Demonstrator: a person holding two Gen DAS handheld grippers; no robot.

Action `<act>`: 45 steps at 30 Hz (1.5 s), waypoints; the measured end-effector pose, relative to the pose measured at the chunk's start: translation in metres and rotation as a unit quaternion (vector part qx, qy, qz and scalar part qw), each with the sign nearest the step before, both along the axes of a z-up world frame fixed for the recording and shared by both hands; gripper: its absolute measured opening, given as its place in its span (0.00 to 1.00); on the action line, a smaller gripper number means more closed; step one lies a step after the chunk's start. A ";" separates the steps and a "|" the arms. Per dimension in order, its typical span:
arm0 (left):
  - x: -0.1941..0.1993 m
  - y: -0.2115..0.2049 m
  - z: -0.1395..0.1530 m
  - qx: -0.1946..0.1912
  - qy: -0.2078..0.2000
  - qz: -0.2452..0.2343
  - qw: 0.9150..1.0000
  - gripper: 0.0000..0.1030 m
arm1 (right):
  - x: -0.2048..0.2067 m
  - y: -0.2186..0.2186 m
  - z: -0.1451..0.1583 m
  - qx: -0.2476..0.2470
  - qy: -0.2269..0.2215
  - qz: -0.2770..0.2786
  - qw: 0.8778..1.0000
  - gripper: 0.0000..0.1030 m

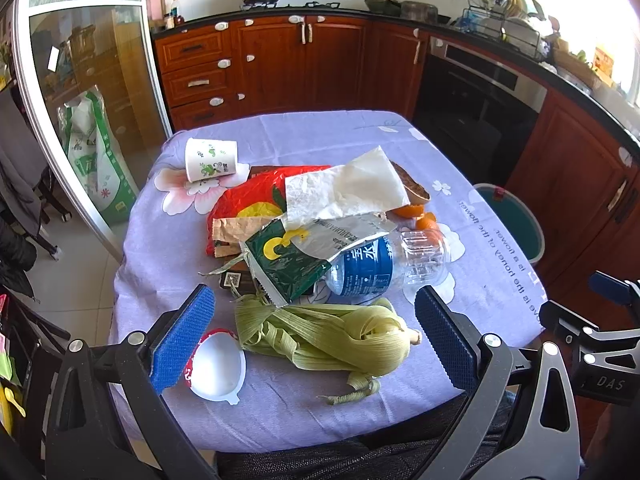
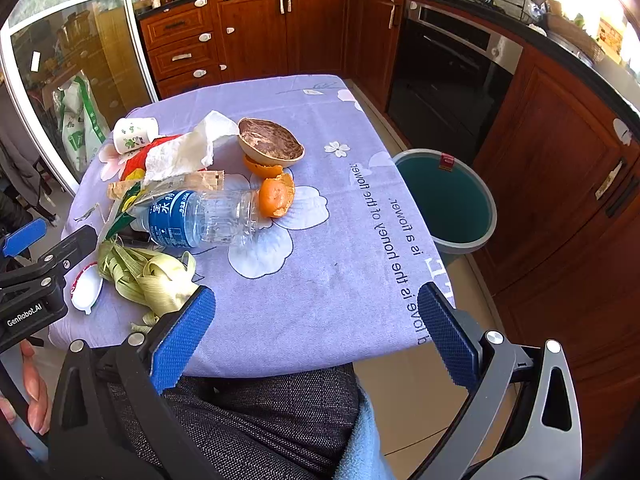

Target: Collect trash

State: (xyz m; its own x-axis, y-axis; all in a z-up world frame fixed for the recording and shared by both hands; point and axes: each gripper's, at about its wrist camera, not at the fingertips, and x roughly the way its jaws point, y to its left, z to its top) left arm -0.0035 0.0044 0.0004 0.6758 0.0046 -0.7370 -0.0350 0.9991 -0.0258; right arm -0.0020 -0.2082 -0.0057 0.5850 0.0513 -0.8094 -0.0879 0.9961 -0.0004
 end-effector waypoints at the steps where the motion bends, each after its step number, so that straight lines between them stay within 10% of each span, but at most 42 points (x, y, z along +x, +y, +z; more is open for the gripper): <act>1: 0.000 -0.001 0.000 0.001 0.001 0.001 1.000 0.97 | 0.000 0.000 0.000 0.000 0.001 0.000 1.000 0.94; 45: 0.007 -0.006 -0.010 0.012 0.012 -0.003 1.000 0.97 | 0.004 -0.002 -0.004 0.002 0.009 -0.005 1.000 0.94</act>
State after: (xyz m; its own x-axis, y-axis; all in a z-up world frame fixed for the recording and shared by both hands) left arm 0.0030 -0.0016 -0.0100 0.6578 0.0179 -0.7530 -0.0291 0.9996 -0.0017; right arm 0.0019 -0.2102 -0.0092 0.5705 0.0499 -0.8198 -0.0788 0.9969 0.0059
